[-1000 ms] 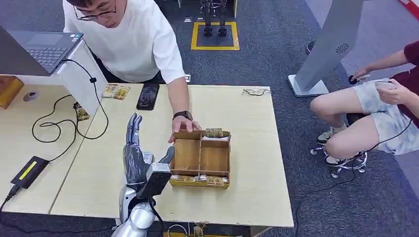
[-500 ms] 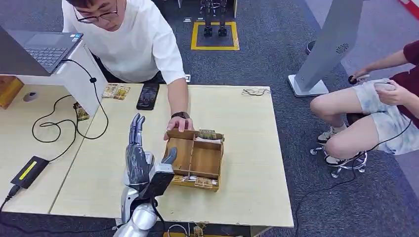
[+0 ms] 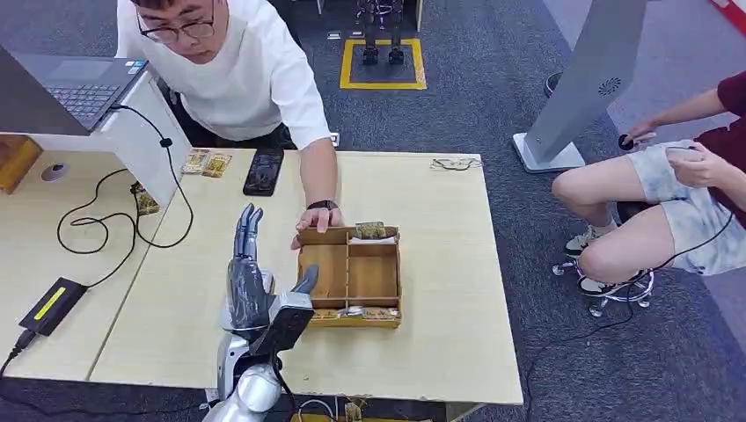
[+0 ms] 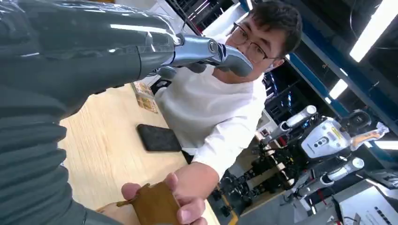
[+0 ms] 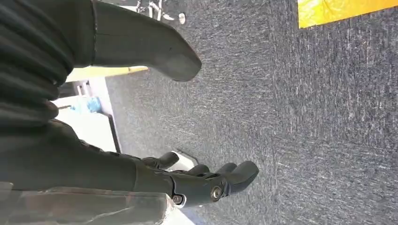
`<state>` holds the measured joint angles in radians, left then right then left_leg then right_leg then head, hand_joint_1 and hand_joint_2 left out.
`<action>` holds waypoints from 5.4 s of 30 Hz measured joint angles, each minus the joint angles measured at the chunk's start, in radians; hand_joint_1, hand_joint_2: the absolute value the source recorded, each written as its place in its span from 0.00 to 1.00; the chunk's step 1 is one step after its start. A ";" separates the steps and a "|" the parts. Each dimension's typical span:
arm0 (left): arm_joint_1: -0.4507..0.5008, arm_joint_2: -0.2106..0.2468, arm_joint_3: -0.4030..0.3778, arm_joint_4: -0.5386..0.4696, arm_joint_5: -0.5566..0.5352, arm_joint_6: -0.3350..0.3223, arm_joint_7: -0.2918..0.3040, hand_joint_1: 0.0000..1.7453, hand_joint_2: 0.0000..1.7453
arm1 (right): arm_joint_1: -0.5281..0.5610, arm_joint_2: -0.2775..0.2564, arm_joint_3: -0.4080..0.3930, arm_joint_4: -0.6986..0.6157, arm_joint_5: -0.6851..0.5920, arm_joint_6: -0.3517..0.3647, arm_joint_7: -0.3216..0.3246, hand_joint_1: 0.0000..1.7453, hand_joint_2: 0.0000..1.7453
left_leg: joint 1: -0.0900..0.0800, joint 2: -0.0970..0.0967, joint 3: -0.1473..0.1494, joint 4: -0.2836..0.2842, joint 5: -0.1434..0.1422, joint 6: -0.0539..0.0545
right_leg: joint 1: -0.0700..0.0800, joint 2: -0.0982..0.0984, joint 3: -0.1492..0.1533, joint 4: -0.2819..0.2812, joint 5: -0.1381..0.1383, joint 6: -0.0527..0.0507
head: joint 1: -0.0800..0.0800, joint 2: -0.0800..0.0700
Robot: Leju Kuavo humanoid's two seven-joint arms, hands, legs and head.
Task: Pass the card to the sensor for recognition and then transmit it.
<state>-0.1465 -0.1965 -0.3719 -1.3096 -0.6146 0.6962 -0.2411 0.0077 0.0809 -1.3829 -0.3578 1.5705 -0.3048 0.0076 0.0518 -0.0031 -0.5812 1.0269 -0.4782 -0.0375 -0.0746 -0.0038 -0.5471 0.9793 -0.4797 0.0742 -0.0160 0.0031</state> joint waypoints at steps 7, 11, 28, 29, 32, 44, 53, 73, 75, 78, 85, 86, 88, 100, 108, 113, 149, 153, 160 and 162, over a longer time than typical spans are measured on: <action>0.000 0.000 -0.003 0.000 0.000 0.000 0.000 0.00 1.00 | 0.000 0.001 -0.002 0.000 0.000 0.000 0.000 0.00 1.00 | 0.000 0.000 0.000 0.000 0.000 0.000 | 0.000 0.000 0.000 0.000 0.000 0.000 | 0.000 0.000; 0.000 0.003 -0.008 0.000 0.000 0.000 0.000 0.00 1.00 | 0.000 0.001 -0.006 0.000 0.000 0.000 0.000 0.00 1.00 | 0.000 0.000 0.000 0.000 0.000 0.000 | 0.000 0.000 0.000 0.000 0.000 0.000 | 0.000 0.000; 0.005 0.004 -0.015 0.000 -0.014 0.000 -0.001 0.00 1.00 | 0.005 0.002 -0.010 -0.010 0.000 0.009 0.001 0.00 1.00 | 0.000 0.000 0.000 0.000 0.000 0.000 | 0.000 0.000 0.000 0.000 0.000 0.000 | 0.000 0.000; 0.005 0.004 -0.015 0.000 -0.015 0.000 -0.001 0.00 1.00 | 0.005 0.002 -0.010 -0.010 0.000 0.009 0.002 0.00 1.00 | 0.000 0.000 0.000 0.000 0.000 0.000 | 0.000 0.000 0.000 0.000 0.000 0.000 | 0.000 0.000; 0.005 0.004 -0.015 0.000 -0.018 0.000 0.006 0.00 1.00 | 0.005 0.003 -0.010 -0.010 0.000 0.011 0.002 0.00 1.00 | 0.000 0.000 0.000 0.000 0.000 0.000 | 0.000 0.000 0.000 0.000 0.000 0.000 | 0.000 0.000; 0.007 0.004 -0.022 0.000 -0.019 -0.001 0.008 0.00 1.00 | 0.005 0.010 -0.010 -0.015 0.000 0.013 0.002 0.00 1.00 | 0.000 0.000 0.000 0.000 0.000 0.000 | 0.000 0.000 0.000 0.000 0.000 0.000 | 0.000 0.000; 0.010 0.004 -0.023 0.000 -0.021 -0.001 0.009 0.00 1.00 | 0.005 0.010 -0.010 -0.015 0.000 0.011 0.003 0.00 1.00 | 0.000 0.000 0.000 0.000 0.000 0.000 | 0.000 0.000 0.000 0.000 0.000 0.000 | 0.000 0.000; 0.075 0.008 -0.022 -0.004 -0.074 0.001 0.039 0.00 1.00 | 0.017 0.034 -0.006 -0.021 0.000 0.007 0.027 0.00 1.00 | 0.000 0.000 0.000 0.000 0.000 0.000 | 0.000 0.000 0.000 0.000 0.000 0.000 | 0.000 0.000; 0.076 0.008 -0.022 -0.005 -0.080 0.001 0.039 0.00 1.00 | 0.018 0.036 -0.006 -0.024 0.000 0.008 0.027 0.00 1.00 | 0.000 0.000 0.000 0.000 0.000 0.000 | 0.000 0.000 0.000 0.000 0.000 0.000 | 0.000 0.000; 0.082 0.008 -0.022 -0.012 -0.092 0.001 0.044 0.00 1.00 | 0.019 0.043 -0.006 -0.034 0.000 0.014 0.027 0.00 1.00 | 0.000 0.000 0.000 0.000 0.000 0.000 | 0.000 0.000 0.000 0.000 0.000 0.000 | 0.000 0.000; 0.093 0.011 -0.022 -0.021 -0.101 0.001 0.047 0.00 1.00 | 0.026 0.058 -0.001 -0.056 0.000 0.018 0.029 0.00 1.00 | 0.000 0.000 0.000 0.000 0.000 0.000 | 0.000 0.000 0.000 0.000 0.000 0.000 | 0.000 0.000; 0.093 0.013 -0.022 -0.021 -0.101 0.001 0.047 0.00 1.00 | 0.027 0.059 0.000 -0.058 0.000 0.018 0.029 0.00 1.00 | 0.000 0.000 0.000 0.000 0.000 0.000 | 0.000 0.000 0.000 0.000 0.000 0.000 | 0.000 0.000; 0.093 0.013 -0.022 -0.021 -0.102 0.001 0.048 0.00 1.00 | 0.029 0.060 0.002 -0.060 0.000 0.018 0.029 0.00 1.00 | 0.000 0.000 0.000 0.000 0.000 0.000 | 0.000 0.000 0.000 0.000 0.000 0.000 | 0.000 0.000; 0.105 0.013 -0.021 -0.028 -0.109 0.001 0.057 0.00 1.00 | 0.030 0.072 0.010 -0.078 0.000 0.035 0.039 0.00 1.00 | 0.000 0.000 0.000 0.000 0.000 0.000 | 0.000 0.000 0.000 0.000 0.000 0.000 | 0.000 0.000; 0.103 0.014 -0.020 -0.032 -0.108 0.001 0.057 0.00 1.00 | 0.028 0.072 0.017 -0.077 0.000 0.034 0.027 0.00 1.00 | 0.000 0.000 0.000 0.000 0.000 0.000 | 0.000 0.000 0.000 0.000 0.000 0.000 | 0.000 0.000; 0.089 0.014 -0.020 -0.036 -0.101 0.000 0.050 0.00 1.00 | 0.027 0.072 0.018 -0.074 0.000 0.029 0.023 0.00 1.00 | 0.000 0.000 0.000 0.000 0.000 0.000 | 0.000 0.000 0.000 0.000 0.000 0.000 | 0.000 0.000; 0.058 0.029 0.004 -0.036 -0.111 0.001 0.019 0.00 1.00 | 0.017 0.053 0.016 -0.016 0.000 0.003 0.020 0.00 1.00 | 0.000 0.000 -0.001 0.000 0.000 0.000 | 0.000 0.000 0.000 0.000 0.000 0.000 | 0.000 0.000; 0.085 0.027 0.006 -0.047 -0.129 0.001 0.028 0.00 1.00 | 0.022 0.056 0.016 -0.027 0.000 0.008 0.021 0.00 1.00 | 0.000 0.000 -0.001 0.000 0.000 0.000 | 0.000 0.000 0.000 0.000 -0.001 0.000 | 0.000 0.000; 0.113 0.021 0.008 -0.071 -0.139 0.001 0.032 0.00 1.00 | 0.029 0.067 0.016 -0.051 0.000 0.017 0.021 0.00 1.00 | 0.000 0.000 -0.001 0.000 -0.001 0.000 | 0.000 0.000 0.000 0.000 -0.001 0.000 | 0.000 0.000; 0.115 0.020 0.011 -0.071 -0.140 0.001 0.031 0.00 1.00 | 0.030 0.068 0.016 -0.057 0.000 0.020 0.022 0.00 1.00 | 0.000 0.000 -0.001 0.000 -0.001 0.000 | 0.000 0.000 0.000 0.000 -0.001 0.000 | 0.000 0.000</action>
<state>-0.0318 -0.1766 -0.3609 -1.3806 -0.7542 0.6973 -0.2098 0.0373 0.1492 -1.3668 -0.4150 1.5705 -0.2846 0.0298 0.0518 -0.0031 -0.5817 1.0268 -0.4787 -0.0374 -0.0746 -0.0041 -0.5472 0.9793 -0.4803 0.0739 -0.0160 0.0031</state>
